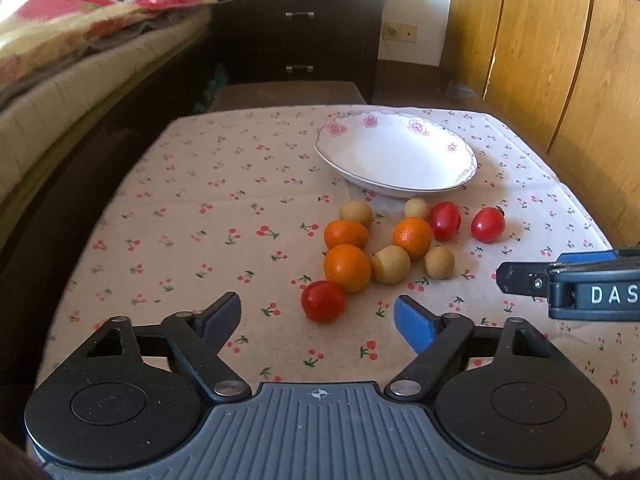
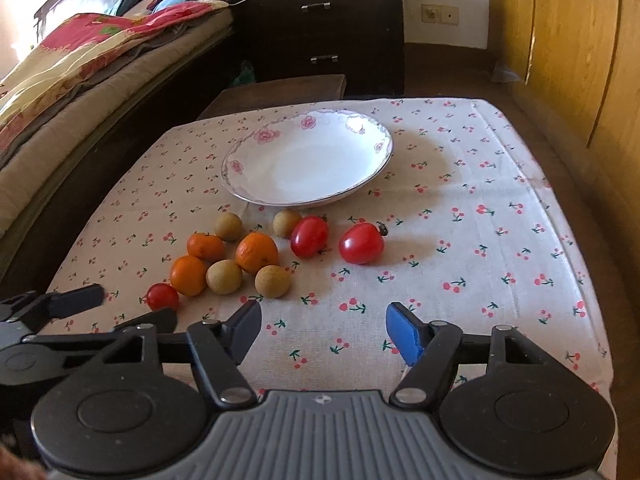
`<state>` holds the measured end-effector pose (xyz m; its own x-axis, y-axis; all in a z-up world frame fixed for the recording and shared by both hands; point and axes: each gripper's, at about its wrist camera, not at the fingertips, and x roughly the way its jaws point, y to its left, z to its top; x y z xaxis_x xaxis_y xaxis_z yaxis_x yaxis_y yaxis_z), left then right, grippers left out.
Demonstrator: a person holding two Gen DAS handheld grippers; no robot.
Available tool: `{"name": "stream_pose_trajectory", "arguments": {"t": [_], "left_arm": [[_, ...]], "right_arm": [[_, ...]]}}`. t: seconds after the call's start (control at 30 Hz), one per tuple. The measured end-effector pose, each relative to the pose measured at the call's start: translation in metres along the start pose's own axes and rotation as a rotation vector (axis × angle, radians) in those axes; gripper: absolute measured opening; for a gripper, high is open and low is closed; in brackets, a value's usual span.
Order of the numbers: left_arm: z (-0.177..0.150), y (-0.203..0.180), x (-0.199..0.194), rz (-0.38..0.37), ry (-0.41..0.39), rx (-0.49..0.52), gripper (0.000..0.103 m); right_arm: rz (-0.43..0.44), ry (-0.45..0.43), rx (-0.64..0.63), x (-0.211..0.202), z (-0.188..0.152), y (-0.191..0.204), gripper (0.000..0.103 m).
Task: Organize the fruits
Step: 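Grasp a red cherry tomato with the left tool while the right tool grasps a tan round fruit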
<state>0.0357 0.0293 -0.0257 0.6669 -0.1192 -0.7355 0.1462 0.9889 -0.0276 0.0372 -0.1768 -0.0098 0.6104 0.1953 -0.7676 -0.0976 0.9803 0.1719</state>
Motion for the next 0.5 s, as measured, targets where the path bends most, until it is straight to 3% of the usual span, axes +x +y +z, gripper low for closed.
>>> {"name": "stream_pose_trajectory", "arguments": {"t": [0.2,0.37,0.5], "left_arm": [[0.004,-0.008,0.017,-0.024,0.013,0.031,0.078],[0.005,-0.004,0.031,-0.048,0.039,0.013,0.063],[0.003,-0.009,0.036,-0.028,0.032,0.053,0.058]], "right_arm": [[0.022,0.014,-0.002,0.008,0.006,-0.003,0.062],[0.034,0.025,0.003,0.014,0.009,-0.004,0.060],[0.040,0.043,-0.004,0.022,0.009,-0.004,0.056]]}}
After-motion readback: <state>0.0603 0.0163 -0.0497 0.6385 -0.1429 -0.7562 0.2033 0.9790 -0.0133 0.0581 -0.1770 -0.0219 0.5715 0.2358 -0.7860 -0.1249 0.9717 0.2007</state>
